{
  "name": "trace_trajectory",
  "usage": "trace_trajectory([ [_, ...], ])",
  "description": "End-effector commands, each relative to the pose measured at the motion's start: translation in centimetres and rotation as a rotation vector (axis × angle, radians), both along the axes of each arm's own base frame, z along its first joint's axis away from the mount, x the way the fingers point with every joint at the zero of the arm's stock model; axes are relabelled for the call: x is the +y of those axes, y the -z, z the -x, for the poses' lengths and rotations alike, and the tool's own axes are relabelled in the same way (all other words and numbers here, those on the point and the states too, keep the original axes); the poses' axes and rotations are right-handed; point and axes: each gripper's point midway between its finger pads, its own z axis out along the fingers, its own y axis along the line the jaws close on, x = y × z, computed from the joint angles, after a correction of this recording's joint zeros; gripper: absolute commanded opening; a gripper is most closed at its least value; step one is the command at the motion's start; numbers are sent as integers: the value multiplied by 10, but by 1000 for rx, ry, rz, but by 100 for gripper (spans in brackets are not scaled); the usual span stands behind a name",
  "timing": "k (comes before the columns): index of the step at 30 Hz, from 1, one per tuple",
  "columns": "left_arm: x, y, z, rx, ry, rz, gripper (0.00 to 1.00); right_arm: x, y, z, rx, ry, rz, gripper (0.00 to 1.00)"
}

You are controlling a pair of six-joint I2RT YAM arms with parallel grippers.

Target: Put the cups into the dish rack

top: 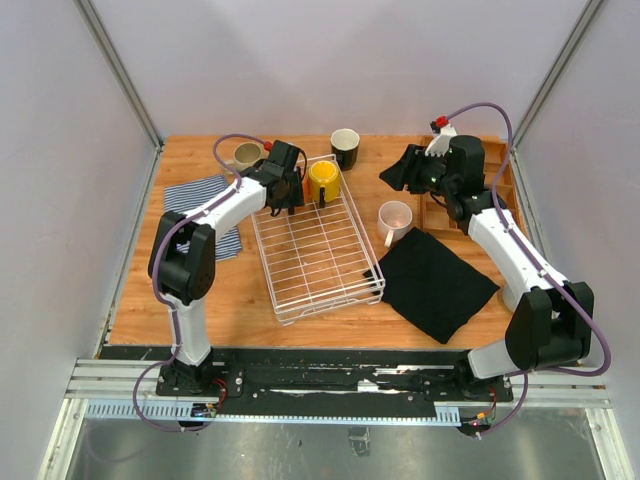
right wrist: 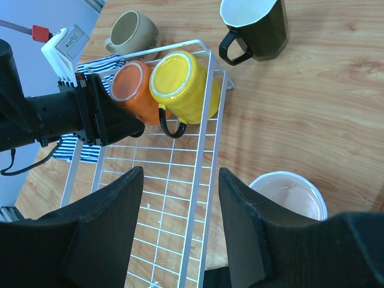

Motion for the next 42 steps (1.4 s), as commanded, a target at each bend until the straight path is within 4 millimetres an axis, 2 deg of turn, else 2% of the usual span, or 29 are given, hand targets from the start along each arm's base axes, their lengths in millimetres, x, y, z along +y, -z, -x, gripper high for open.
trace_trajectory([
  [1, -6, -22, -7, -51, -15, 55, 40, -1, -1, 0, -4, -7, -13, 54],
  [5, -1, -24, -6, -64, -29, 45, 41, -1, -3, 1, -7, -6, -13, 54],
  [10, 5, -29, -4, -84, -52, 34, 61, -5, 2, -3, 15, 34, -3, 55],
  [14, 12, -36, -2, -105, -76, 19, 70, -10, 6, -14, 54, 130, 54, 60],
  [17, 17, -43, -2, -125, -92, 8, 74, -3, 4, -22, 76, 156, 92, 66],
  [18, 19, -45, -3, -131, -99, 1, 75, -1, -2, -27, 74, 177, 93, 66],
  [25, 38, -63, -1, -166, -147, -25, 82, 15, -2, -63, 143, 307, 106, 70],
  [31, 49, -75, 7, -190, -183, -8, 85, 22, 19, -99, 222, 439, 92, 68],
  [37, 54, -91, 15, -222, -195, 6, 86, 40, 44, -133, 300, 488, 37, 64],
  [42, 59, -107, 22, -259, -197, 18, 86, 51, 55, -161, 314, 524, -10, 60],
])
